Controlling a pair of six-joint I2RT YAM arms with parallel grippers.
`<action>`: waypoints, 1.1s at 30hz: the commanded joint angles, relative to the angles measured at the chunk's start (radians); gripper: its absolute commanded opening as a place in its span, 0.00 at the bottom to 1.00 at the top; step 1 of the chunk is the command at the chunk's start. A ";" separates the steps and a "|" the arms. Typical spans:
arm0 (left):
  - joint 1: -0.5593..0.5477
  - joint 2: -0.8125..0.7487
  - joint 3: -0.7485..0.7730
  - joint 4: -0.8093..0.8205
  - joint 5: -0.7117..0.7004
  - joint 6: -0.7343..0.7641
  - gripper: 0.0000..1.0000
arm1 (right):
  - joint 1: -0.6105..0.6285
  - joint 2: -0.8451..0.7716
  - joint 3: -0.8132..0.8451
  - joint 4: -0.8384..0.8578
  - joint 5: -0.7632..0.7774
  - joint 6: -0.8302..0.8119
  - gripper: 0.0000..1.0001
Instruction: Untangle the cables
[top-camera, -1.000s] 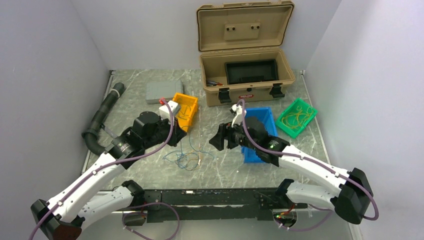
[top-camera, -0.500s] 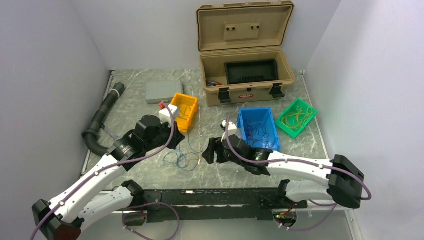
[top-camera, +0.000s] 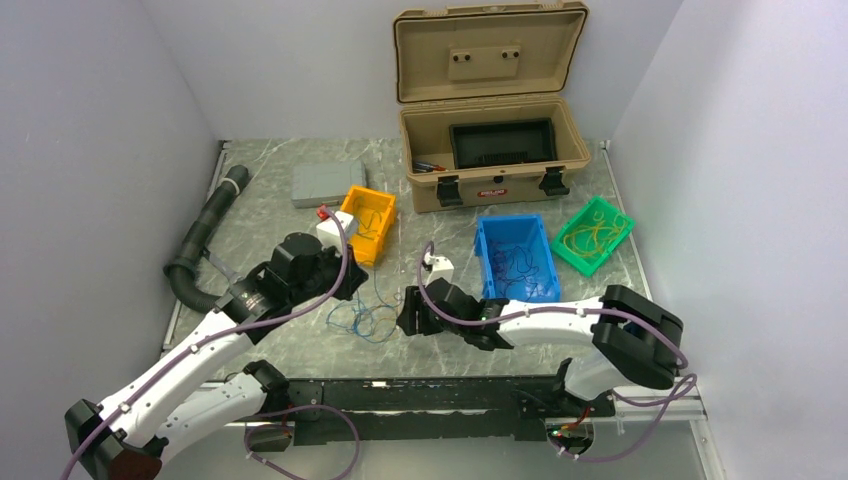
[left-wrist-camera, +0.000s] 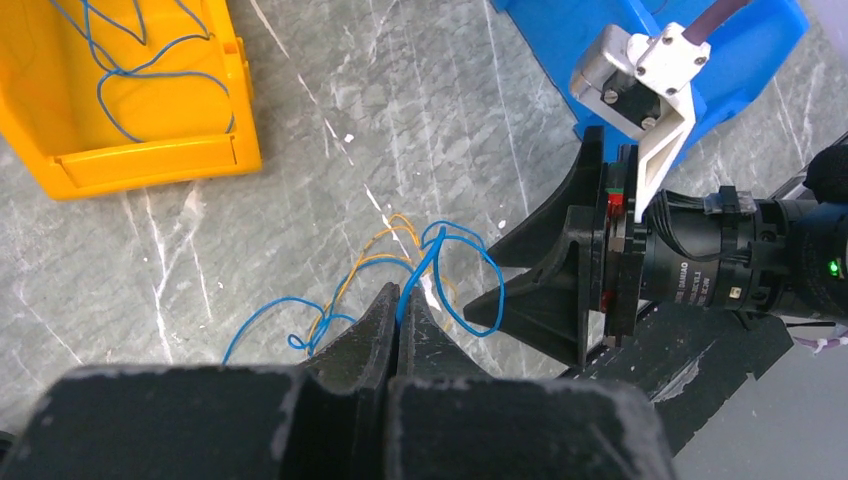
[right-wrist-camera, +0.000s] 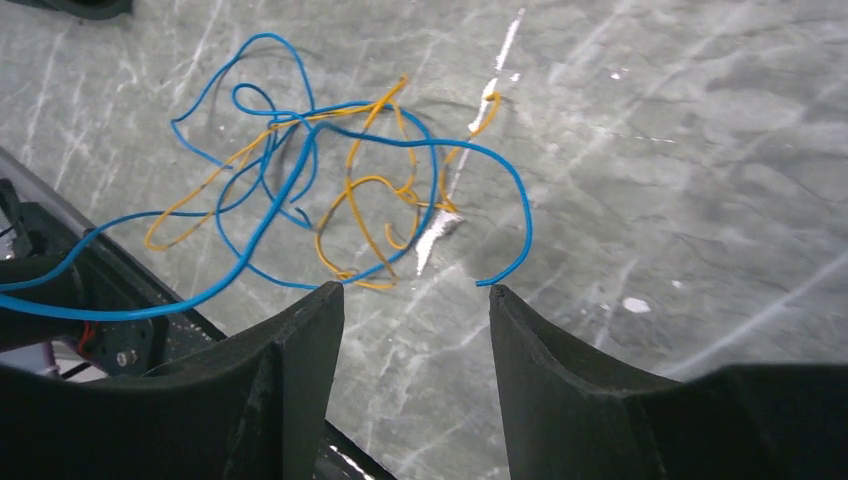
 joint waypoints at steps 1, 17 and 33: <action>-0.001 -0.003 -0.002 0.035 -0.029 -0.026 0.00 | 0.006 0.036 0.029 0.174 -0.065 -0.019 0.57; 0.005 0.053 0.048 0.030 -0.059 -0.058 0.00 | 0.008 0.144 0.076 0.173 0.006 -0.009 0.43; 0.109 -0.018 0.180 -0.187 -0.387 -0.028 0.00 | -0.018 -0.153 0.073 -0.259 0.364 0.050 0.00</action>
